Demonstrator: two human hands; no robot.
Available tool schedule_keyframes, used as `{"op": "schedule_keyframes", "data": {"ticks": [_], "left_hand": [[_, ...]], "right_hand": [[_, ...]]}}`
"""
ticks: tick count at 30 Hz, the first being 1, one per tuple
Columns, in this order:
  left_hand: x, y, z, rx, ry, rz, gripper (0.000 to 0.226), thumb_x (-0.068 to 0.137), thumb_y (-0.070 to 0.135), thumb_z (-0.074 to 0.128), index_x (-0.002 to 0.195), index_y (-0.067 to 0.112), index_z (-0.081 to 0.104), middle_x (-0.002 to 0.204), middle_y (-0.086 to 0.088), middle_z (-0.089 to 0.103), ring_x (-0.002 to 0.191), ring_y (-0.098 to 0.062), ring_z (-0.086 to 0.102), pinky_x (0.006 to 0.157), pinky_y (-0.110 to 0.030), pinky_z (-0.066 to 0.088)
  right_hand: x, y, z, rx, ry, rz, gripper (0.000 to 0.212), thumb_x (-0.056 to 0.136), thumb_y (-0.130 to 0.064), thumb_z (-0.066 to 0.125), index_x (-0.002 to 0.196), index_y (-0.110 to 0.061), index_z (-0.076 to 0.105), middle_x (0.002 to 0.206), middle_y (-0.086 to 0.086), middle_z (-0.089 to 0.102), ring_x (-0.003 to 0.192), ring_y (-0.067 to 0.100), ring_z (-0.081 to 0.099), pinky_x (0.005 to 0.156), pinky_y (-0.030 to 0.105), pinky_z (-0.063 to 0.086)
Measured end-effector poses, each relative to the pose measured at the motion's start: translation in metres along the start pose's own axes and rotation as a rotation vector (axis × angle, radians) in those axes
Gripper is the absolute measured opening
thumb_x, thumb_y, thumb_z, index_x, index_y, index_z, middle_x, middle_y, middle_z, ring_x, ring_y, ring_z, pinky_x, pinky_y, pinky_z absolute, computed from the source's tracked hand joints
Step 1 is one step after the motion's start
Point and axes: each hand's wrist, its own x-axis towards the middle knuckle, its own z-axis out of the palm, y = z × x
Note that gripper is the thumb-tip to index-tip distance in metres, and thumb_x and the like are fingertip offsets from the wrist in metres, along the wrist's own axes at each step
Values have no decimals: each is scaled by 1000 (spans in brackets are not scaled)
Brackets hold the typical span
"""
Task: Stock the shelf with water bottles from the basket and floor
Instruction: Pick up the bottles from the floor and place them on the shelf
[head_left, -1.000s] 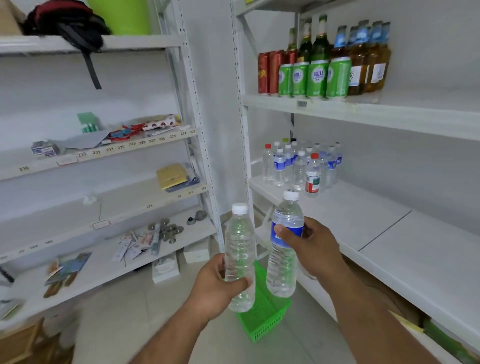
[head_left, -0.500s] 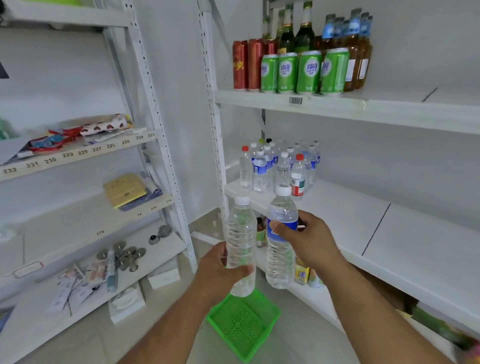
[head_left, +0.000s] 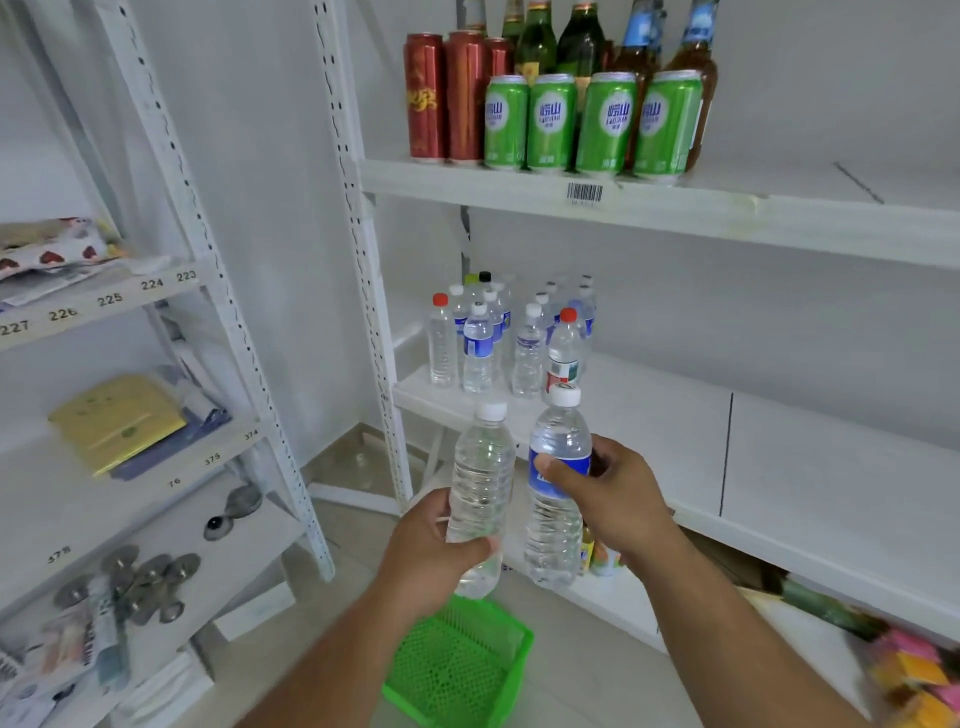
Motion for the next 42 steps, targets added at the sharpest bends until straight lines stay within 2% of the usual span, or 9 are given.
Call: {"op": "schedule_keyframes", "data": {"ticks": [7, 15, 19, 22, 26, 29, 35, 40, 42], "left_hand": [[70, 7, 9, 73, -30, -30, 43, 69, 18, 86, 105, 34, 67, 96, 18, 75, 86, 2, 70, 82, -27, 56], [126, 13, 14, 89, -47, -34, 44, 70, 17, 84, 107, 31, 67, 96, 17, 75, 87, 2, 70, 84, -29, 56], [152, 15, 16, 68, -86, -19, 40, 72, 9, 83, 101, 30, 66, 90, 19, 75, 83, 3, 70, 75, -21, 51], [173, 16, 15, 51, -123, -5, 40, 72, 3, 82, 101, 25, 67, 89, 14, 77, 83, 1, 72, 75, -20, 51], [201, 13, 6, 31, -178, 13, 39, 72, 0, 81, 99, 24, 68, 85, 11, 77, 77, 3, 70, 66, -9, 49], [226, 6, -5, 41, -255, 31, 41, 71, 1, 82, 103, 22, 67, 91, 8, 77, 83, -4, 72, 73, -19, 51], [273, -1, -27, 66, -343, 78, 42, 68, 14, 85, 103, 28, 66, 93, 12, 75, 86, -1, 70, 74, -19, 52], [295, 2, -36, 24, -419, 81, 44, 75, 15, 83, 110, 31, 61, 103, 15, 67, 93, 2, 60, 47, -8, 46], [305, 1, -36, 17, -435, 95, 44, 75, 15, 82, 109, 33, 60, 100, 17, 65, 92, 6, 58, 56, -8, 44]], "right_hand": [[66, 20, 3, 52, 43, 28, 15, 82, -35, 77, 96, -35, 74, 83, -12, 75, 68, 3, 67, 64, 26, 48], [116, 26, 3, 60, 82, 30, 19, 81, -34, 78, 100, -32, 74, 88, -15, 75, 80, 1, 69, 71, 22, 51], [130, 34, 4, 49, 119, 39, 23, 79, -35, 79, 102, -33, 74, 92, -14, 75, 85, 7, 70, 81, 33, 56], [139, 36, 10, 37, 154, 50, 26, 79, -34, 79, 104, -33, 74, 94, -14, 75, 88, 7, 70, 84, 35, 57], [151, 34, 25, 5, 210, 65, 30, 78, -37, 79, 107, -34, 72, 96, -15, 75, 89, 7, 70, 86, 35, 57], [161, 27, 41, -23, 268, 78, 28, 78, -38, 78, 105, -35, 72, 95, -16, 75, 87, 7, 70, 85, 35, 57], [183, 14, 72, -95, 364, 102, 24, 77, -41, 77, 100, -35, 73, 91, -14, 75, 87, 10, 70, 85, 38, 57], [195, 9, 89, -128, 472, 129, 17, 77, -40, 79, 93, -40, 71, 88, -16, 74, 83, 9, 69, 81, 32, 58], [200, 8, 91, -131, 497, 142, 16, 78, -40, 79, 90, -42, 69, 88, -15, 73, 83, 9, 69, 79, 31, 57]]}}
